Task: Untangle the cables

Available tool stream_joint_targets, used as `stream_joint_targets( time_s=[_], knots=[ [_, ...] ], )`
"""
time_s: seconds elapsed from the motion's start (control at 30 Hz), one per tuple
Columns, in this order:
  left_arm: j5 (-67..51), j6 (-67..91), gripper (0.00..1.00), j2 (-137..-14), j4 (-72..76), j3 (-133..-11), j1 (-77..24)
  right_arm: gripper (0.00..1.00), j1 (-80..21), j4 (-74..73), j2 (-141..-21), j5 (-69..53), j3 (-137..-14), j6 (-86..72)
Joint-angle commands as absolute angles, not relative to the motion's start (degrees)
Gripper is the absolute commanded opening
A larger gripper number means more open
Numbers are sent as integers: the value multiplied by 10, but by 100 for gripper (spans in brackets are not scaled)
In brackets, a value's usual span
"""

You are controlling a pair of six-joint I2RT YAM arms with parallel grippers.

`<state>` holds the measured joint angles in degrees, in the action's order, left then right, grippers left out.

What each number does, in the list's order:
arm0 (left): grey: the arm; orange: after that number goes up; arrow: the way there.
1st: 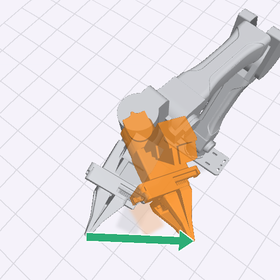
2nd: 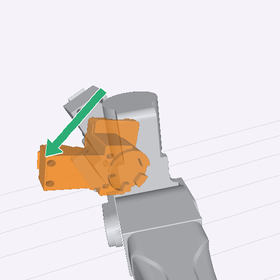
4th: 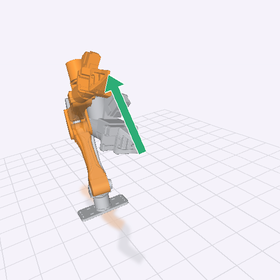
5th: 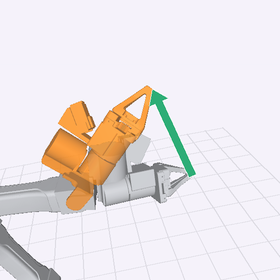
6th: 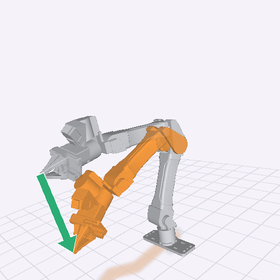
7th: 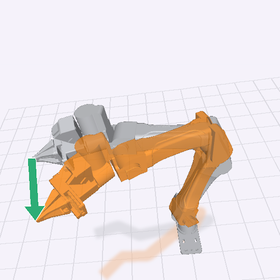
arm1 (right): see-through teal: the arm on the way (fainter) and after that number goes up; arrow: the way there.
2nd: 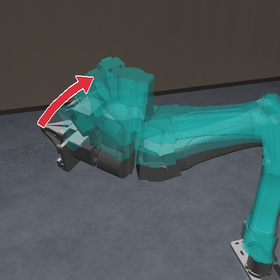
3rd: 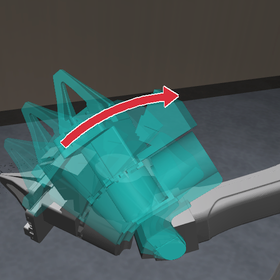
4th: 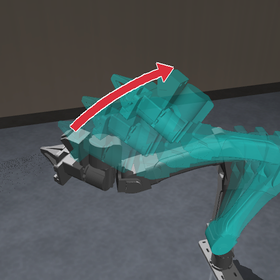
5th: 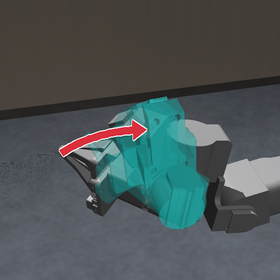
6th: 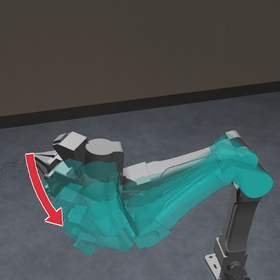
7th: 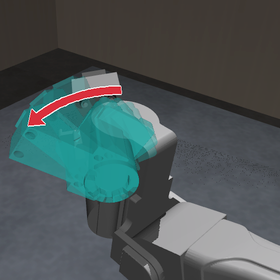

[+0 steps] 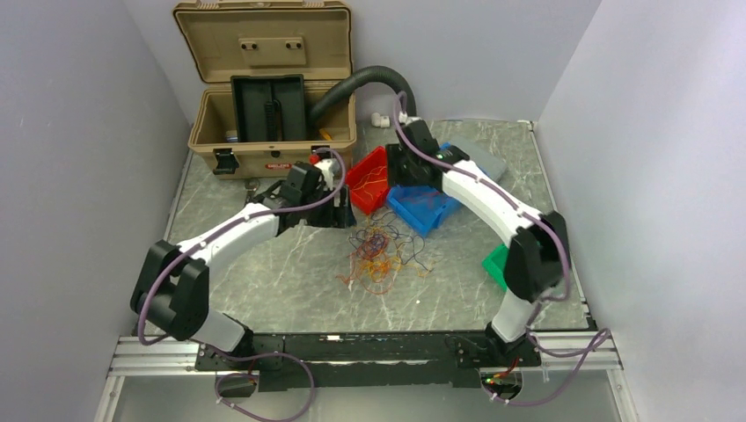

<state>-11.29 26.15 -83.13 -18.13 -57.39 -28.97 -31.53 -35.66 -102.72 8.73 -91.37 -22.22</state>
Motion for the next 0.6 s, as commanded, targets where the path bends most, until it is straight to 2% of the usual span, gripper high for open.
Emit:
stream_joint_targets(
  time_s=[0.0,0.17,0.4,0.47,0.57],
  knots=[
    [-147,239,81,-866,-164,-578,-321,56,-316,-284,-900,-3,-790,-198],
    [-164,231,73,-900,-157,-587,-355,55,-331,-258,-806,-49,-664,-200],
    [-165,247,69,-975,-127,-608,-382,54,-345,-198,-720,-56,-556,-236],
    [-159,256,57,-1004,-121,-621,-388,54,-345,-179,-703,-57,-530,-245],
    [-134,269,28,-997,-86,-597,-388,54,-345,-170,-689,-51,-514,-253]
  ],
)
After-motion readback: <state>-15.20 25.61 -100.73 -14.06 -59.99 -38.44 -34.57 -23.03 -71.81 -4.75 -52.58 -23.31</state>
